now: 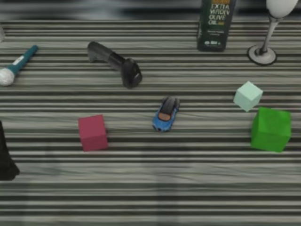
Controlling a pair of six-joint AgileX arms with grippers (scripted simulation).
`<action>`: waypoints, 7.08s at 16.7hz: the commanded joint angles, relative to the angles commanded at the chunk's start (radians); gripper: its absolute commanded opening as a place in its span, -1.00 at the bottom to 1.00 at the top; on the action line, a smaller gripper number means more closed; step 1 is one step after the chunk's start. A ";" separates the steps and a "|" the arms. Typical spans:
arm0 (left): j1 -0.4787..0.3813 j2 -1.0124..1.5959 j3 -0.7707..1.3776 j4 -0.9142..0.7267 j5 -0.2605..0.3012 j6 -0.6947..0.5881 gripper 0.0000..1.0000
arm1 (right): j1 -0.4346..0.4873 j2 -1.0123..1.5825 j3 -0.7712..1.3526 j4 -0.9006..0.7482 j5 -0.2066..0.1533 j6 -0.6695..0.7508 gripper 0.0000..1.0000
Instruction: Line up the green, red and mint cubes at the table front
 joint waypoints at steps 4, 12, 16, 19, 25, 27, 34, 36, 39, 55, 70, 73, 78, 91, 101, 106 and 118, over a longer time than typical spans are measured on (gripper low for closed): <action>0.000 0.000 0.000 0.000 0.000 0.000 1.00 | 0.041 0.492 0.411 -0.260 0.001 -0.086 1.00; 0.000 0.000 0.000 0.000 0.000 0.000 1.00 | 0.108 1.233 1.078 -0.681 0.003 -0.228 1.00; 0.000 0.000 0.000 0.000 0.000 0.000 1.00 | 0.128 1.450 1.297 -0.795 0.006 -0.271 1.00; 0.000 0.000 0.000 0.000 0.000 0.000 1.00 | 0.134 1.508 1.359 -0.829 0.006 -0.284 1.00; 0.000 0.000 0.000 0.000 0.000 0.000 1.00 | 0.129 1.507 1.353 -0.823 0.006 -0.283 1.00; 0.000 0.000 0.000 0.000 0.000 0.000 1.00 | 0.132 1.513 1.318 -0.786 0.007 -0.285 1.00; 0.000 0.000 0.000 0.000 0.000 0.000 1.00 | 0.135 1.564 1.115 -0.526 0.007 -0.282 1.00; 0.000 0.000 0.000 0.000 0.000 0.000 1.00 | 0.135 1.567 1.107 -0.517 0.007 -0.282 1.00; 0.000 0.000 0.000 0.000 0.000 0.000 1.00 | 0.135 1.567 1.107 -0.517 0.007 -0.282 0.85; 0.000 0.000 0.000 0.000 0.000 0.000 1.00 | 0.135 1.567 1.107 -0.517 0.007 -0.282 -1.00; 0.000 0.000 0.000 0.000 0.000 0.000 1.00 | 0.143 1.491 1.308 -0.773 -0.004 -0.274 -1.00; 0.000 0.000 0.000 0.000 0.000 0.000 1.00 | 0.138 1.494 1.306 -0.771 -0.005 -0.273 -1.00; 0.000 0.000 0.000 0.000 0.000 0.000 1.00 | 0.182 1.451 1.248 -0.752 -0.002 -0.161 -1.00; 0.000 0.000 0.000 0.000 0.000 0.000 1.00 | 0.497 1.093 0.729 -0.606 0.012 0.746 -1.00; 0.000 0.000 0.000 0.000 0.000 0.000 1.00 | 0.528 1.052 0.659 -0.568 0.014 0.826 -1.00; 0.000 0.000 0.000 0.000 0.000 0.000 1.00 | 0.531 1.106 0.544 -0.385 0.015 0.831 -1.00; 0.000 0.000 0.000 0.000 0.000 0.000 1.00 | 0.535 1.128 0.502 -0.330 0.015 0.832 -0.10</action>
